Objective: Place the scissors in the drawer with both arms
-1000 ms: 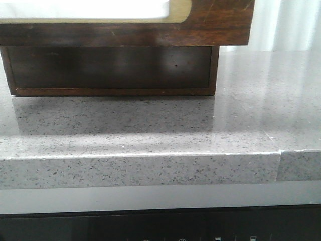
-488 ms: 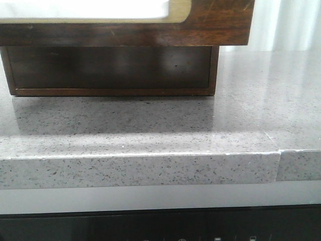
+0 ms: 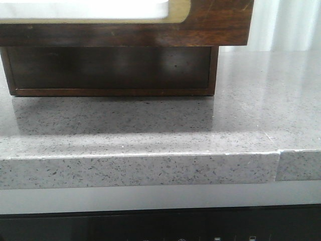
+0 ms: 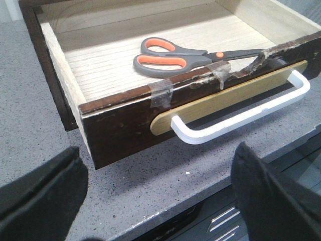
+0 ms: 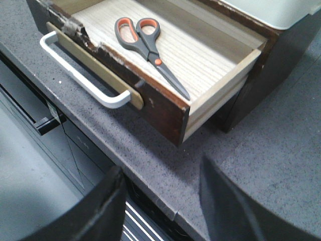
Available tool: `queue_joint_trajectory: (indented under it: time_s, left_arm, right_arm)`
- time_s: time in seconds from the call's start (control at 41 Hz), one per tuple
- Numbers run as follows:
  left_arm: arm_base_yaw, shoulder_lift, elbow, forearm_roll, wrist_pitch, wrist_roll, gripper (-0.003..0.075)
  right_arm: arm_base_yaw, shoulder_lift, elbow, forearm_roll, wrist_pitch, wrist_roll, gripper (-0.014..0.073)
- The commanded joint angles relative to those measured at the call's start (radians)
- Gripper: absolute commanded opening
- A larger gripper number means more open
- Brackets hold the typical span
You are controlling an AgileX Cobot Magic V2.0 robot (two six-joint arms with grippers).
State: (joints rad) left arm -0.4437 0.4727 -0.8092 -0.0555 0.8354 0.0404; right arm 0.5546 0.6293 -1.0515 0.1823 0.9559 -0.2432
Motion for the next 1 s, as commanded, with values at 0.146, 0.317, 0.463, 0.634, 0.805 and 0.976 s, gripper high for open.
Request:
queue_joint_trajectory:
  time_s: [0.146,0.317,0.463,0.634,0.805,0.976]
  left_arm:
    - [-0.002,0.006,-0.032,-0.003,-0.08,-0.01,0.0564]
    - [-0.002,0.006,-0.032,-0.003,-0.08,-0.01,0.0564]
    - [-0.002,0.006,-0.032,-0.003,-0.079,-0.01,0.0564]
    - [-0.002,0.006,-0.026,-0.003,-0.077,-0.01,0.0463]
    - [-0.002,0.006,-0.019,-0.003,-0.073,-0.01,0.0235]
    - [-0.002,0.006,-0.019,-0.003,-0.073,-0.01,0.001]
  right_arm:
    - [-0.006,-0.034,0.009,0.003,-0.078,0.006,0.0373]
    - [-0.006,-0.034,0.009,0.003,-0.08,0.006,0.0363]
    - [-0.006,-0.034,0.009,0.003,-0.079,0.006,0.0248]
    - [-0.006,-0.034,0.009,0.003,-0.079,0.006,0.0071]
    - [-0.006,-0.034,0.009,0.003,-0.077,0.006,-0.0045]
    - [-0.006,-0.034,0.009,0.003,-0.08,0.006,-0.0069]
